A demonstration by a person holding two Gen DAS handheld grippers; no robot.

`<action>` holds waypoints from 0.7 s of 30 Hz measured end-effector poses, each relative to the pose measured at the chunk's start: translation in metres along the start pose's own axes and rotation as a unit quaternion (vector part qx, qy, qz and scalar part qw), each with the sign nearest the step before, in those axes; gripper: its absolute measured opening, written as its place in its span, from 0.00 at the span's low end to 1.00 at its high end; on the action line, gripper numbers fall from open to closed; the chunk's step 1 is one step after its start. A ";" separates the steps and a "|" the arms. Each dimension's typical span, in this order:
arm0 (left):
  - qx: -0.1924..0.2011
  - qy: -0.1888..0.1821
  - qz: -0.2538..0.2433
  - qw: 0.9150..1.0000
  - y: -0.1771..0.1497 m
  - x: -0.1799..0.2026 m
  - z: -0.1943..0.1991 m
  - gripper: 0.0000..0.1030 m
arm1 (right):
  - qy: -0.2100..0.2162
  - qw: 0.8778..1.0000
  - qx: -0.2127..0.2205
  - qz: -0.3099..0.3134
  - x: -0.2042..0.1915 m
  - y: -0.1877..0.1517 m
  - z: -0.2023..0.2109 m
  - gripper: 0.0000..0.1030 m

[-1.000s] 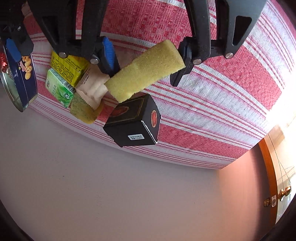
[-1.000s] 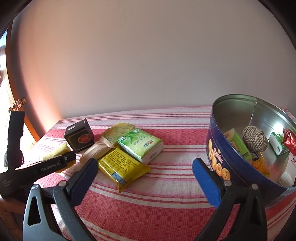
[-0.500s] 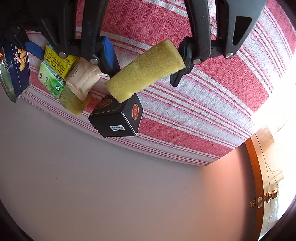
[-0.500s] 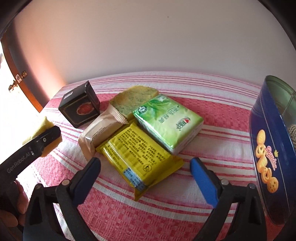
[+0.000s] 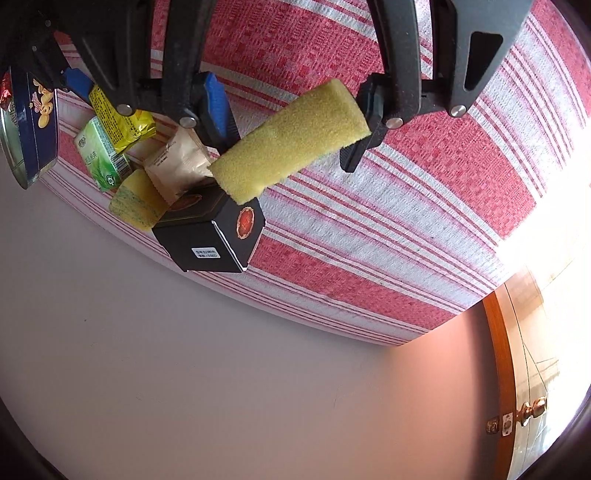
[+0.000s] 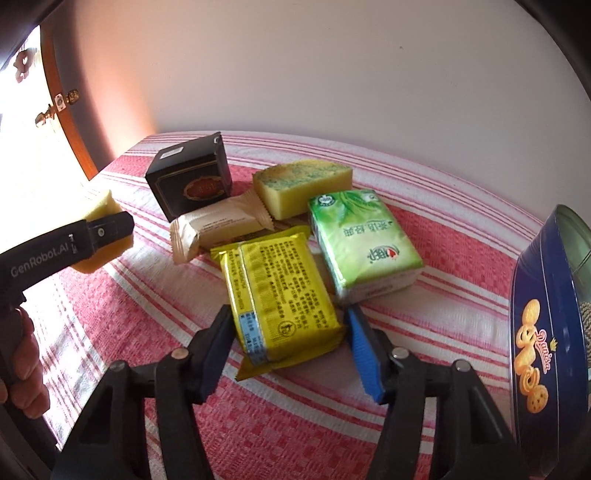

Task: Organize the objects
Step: 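Grasp the yellow sponge with left tool while right tool grasps yellow wafer pack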

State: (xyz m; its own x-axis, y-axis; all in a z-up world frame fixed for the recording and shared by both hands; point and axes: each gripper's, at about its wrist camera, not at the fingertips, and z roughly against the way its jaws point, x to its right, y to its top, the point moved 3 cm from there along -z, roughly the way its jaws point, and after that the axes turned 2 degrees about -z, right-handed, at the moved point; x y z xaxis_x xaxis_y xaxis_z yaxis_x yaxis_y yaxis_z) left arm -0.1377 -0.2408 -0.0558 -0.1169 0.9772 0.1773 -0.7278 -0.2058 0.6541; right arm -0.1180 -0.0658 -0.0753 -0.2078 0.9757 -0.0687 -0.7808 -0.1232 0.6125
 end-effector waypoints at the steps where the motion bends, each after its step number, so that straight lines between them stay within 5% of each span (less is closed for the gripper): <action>1: -0.002 0.000 0.002 1.000 0.000 0.000 -0.001 0.55 | 0.001 1.000 0.001 0.000 0.002 -0.002 0.002 0.54; 10: 0.007 -0.007 -0.008 1.000 0.000 0.007 0.000 0.55 | 0.014 1.000 0.019 -0.006 0.007 -0.020 0.025 0.53; 21: 0.097 -0.015 -0.056 0.994 0.000 0.034 0.028 0.55 | 0.006 0.987 0.136 -0.082 0.031 -0.006 0.065 0.51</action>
State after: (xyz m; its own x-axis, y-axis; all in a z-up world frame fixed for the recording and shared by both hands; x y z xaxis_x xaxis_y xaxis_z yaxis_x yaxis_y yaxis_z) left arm -0.1225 -0.2091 -0.0292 -0.0210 0.9931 0.1152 -0.5913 -0.1053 0.7996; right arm -0.0814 -0.0228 -0.0301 -0.1006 0.9761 -0.1927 -0.6178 0.0905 0.7811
